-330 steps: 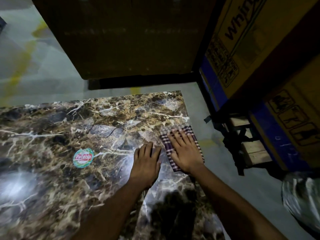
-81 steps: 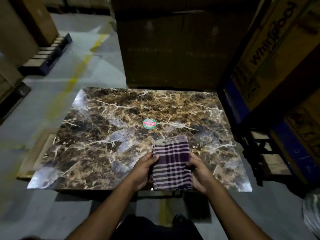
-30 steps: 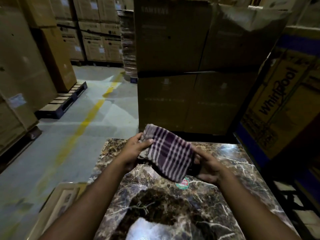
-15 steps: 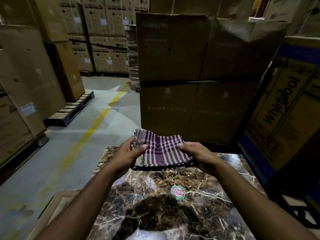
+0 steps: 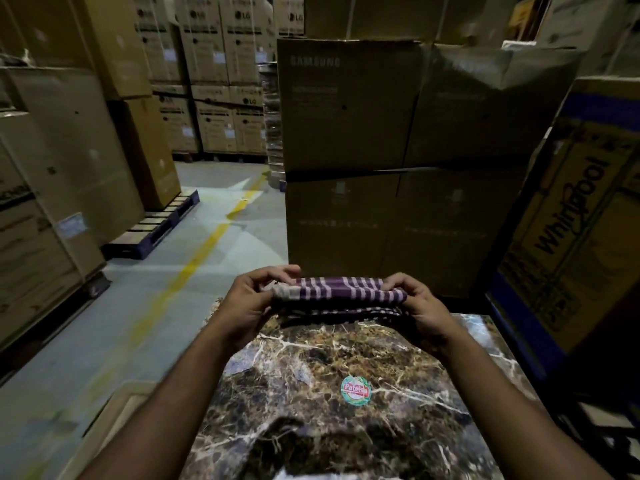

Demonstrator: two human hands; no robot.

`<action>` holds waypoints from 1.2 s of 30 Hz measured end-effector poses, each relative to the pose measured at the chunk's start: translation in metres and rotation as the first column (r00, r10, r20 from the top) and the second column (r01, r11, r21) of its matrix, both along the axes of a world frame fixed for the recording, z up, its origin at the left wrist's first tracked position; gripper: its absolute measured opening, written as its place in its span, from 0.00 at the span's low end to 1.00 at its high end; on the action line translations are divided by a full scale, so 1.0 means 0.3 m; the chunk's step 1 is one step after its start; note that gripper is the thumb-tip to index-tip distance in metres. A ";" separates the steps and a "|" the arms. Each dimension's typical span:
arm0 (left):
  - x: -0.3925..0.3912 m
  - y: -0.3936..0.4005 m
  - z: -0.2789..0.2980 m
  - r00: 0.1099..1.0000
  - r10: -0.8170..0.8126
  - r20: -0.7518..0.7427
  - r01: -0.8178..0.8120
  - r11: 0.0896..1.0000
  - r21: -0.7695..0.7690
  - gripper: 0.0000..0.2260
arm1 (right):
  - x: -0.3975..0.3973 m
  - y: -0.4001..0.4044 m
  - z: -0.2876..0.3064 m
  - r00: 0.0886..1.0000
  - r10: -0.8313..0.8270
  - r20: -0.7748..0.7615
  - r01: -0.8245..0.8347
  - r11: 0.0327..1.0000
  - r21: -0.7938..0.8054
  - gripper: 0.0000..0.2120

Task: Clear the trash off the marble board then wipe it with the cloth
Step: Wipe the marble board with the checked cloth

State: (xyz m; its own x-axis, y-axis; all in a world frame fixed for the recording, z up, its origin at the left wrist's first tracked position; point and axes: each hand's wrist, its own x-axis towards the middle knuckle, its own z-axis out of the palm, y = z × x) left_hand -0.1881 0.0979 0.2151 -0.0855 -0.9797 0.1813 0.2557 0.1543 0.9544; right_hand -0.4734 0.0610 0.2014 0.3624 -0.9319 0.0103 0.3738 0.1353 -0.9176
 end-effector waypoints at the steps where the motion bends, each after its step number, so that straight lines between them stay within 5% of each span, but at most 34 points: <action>1: -0.004 -0.002 -0.004 1.000 0.002 0.020 -0.002 1.000 -0.021 0.14 | 0.003 0.003 -0.008 1.000 0.004 0.022 -0.004 1.000 0.017 0.13; 4: -0.015 -0.004 -0.023 0.995 0.024 0.096 -0.018 0.998 -0.067 0.23 | 0.004 0.003 -0.037 0.999 0.000 0.050 -0.004 0.997 0.078 0.12; 8: -0.015 -0.008 -0.054 0.996 0.014 0.088 -0.013 1.000 -0.006 0.12 | -0.005 0.000 -0.054 0.995 -0.017 0.102 0.003 0.991 0.134 0.14; 11: -0.006 -0.017 -0.106 0.965 0.094 0.245 -0.095 0.995 -0.007 0.09 | -0.016 -0.008 -0.069 0.986 -0.048 -0.157 0.042 0.998 -0.039 0.09; 14: -0.013 -0.039 -0.169 0.741 0.267 0.617 -0.246 0.962 -0.121 0.05 | -0.015 -0.014 -0.083 0.914 -0.158 -0.375 0.021 0.938 -0.346 0.06; 16: -0.027 -0.048 -0.214 0.540 0.339 0.770 -0.316 0.930 -0.188 0.04 | 0.003 -0.007 -0.069 0.875 -0.239 -0.421 0.032 0.896 -0.443 0.14; 18: -0.066 -0.039 -0.247 0.554 0.233 0.799 -0.292 0.953 -0.075 0.12 | 0.035 0.000 -0.057 0.791 -0.356 -0.497 0.038 0.840 -0.542 0.25; 19: -0.094 -0.028 -0.255 0.700 0.117 0.704 -0.251 0.964 0.090 0.20 | 0.052 0.003 -0.056 0.745 -0.413 -0.523 0.021 0.799 -0.601 0.28; 21: -0.160 -0.002 -0.267 0.970 -0.071 0.232 -0.044 0.887 0.459 0.26 | 0.082 0.006 -0.075 0.692 -0.513 -0.507 -0.076 0.647 -0.759 0.27; 22: -0.191 0.007 -0.270 0.995 -0.094 0.025 0.068 0.853 0.517 0.28 | 0.090 0.012 -0.097 0.668 -0.562 -0.488 -0.174 0.519 -0.837 0.25; 25: -0.256 0.017 -0.278 0.953 -0.064 -0.295 0.213 0.836 0.506 0.27 | 0.093 0.044 -0.164 0.560 -0.741 -0.372 -0.499 0.058 -0.865 0.14; 28: -0.287 0.025 -0.287 0.891 -0.009 -0.454 0.249 0.846 0.471 0.19 | 0.076 0.104 -0.225 0.570 -0.776 -0.269 -0.561 -0.129 -0.817 0.06; 30: -0.296 0.032 -0.310 0.919 0.042 -0.392 0.160 0.869 0.469 0.16 | 0.050 0.152 -0.264 0.579 -0.770 -0.269 -0.541 -0.116 -0.833 0.08; 32: -0.303 0.044 -0.330 0.953 0.081 -0.293 0.066 0.886 0.458 0.14 | 0.027 0.199 -0.290 0.621 -0.717 -0.317 -0.457 -0.002 -0.890 0.10; 36: -0.326 0.088 -0.333 0.994 0.087 -0.065 -0.053 0.912 0.408 0.10 | 0.042 0.220 -0.278 0.674 -0.612 -0.414 -0.032 0.535 -0.844 0.16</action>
State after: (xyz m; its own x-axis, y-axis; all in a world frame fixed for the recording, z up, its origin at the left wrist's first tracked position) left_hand -0.2859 0.1244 0.1152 -0.0156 -0.9734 -0.2287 0.3368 -0.2205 0.9154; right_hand -0.4607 0.1271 0.1178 0.2819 -0.7145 0.6403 -0.4299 -0.6907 -0.5815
